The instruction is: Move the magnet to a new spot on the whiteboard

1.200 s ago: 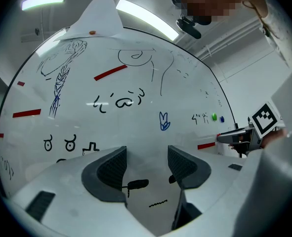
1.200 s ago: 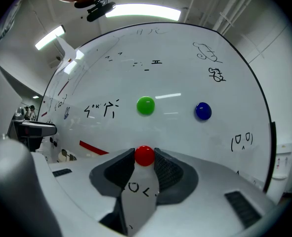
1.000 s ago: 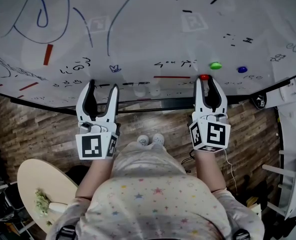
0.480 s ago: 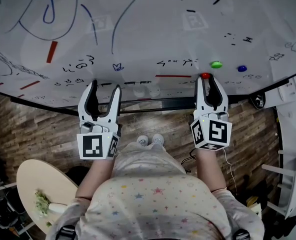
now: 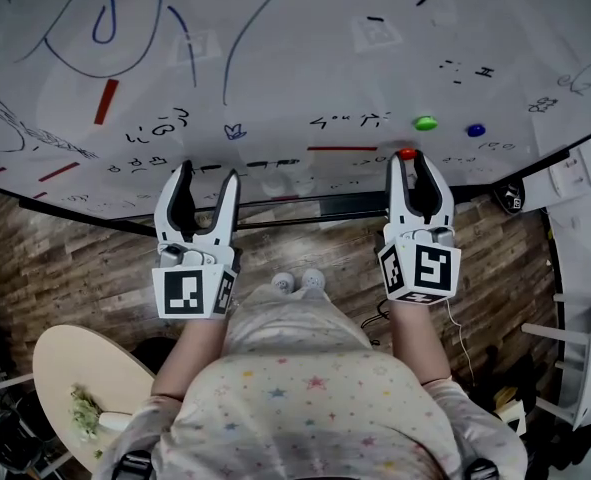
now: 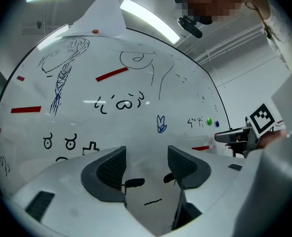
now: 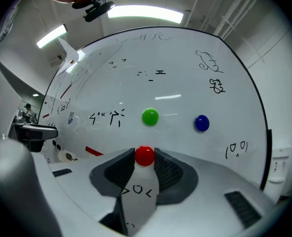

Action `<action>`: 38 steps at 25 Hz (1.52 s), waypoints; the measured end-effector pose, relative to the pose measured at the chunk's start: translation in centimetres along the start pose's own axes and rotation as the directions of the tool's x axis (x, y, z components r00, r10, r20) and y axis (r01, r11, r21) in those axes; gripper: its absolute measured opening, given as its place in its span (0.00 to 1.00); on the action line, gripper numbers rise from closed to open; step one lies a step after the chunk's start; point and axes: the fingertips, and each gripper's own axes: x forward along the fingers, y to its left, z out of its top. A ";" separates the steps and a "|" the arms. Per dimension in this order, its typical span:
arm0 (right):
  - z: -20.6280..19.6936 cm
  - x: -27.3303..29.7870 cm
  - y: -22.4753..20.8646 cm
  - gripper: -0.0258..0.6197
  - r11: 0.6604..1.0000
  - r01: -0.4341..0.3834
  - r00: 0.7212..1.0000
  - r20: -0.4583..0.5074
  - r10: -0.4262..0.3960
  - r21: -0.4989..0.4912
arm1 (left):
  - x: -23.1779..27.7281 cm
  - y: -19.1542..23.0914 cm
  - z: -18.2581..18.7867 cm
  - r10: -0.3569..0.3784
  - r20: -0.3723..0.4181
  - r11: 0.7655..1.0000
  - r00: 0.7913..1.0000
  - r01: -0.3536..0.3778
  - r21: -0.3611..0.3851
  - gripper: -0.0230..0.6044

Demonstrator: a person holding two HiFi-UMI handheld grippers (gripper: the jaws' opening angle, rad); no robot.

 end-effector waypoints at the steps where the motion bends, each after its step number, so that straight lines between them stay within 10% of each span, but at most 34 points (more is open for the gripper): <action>1: 0.1 -0.1 0.0 0.23 1.000 0.001 1.000 0.002 -0.001 -0.001 | 0.0 -0.1 0.0 -0.003 0.000 1.000 1.000 0.003 -0.001 0.43; 38: 2.1 -5.3 0.1 0.23 1.000 0.021 0.999 0.050 -0.021 0.006 | -1.4 -0.4 0.1 -0.035 0.007 0.999 0.999 0.036 -0.023 0.43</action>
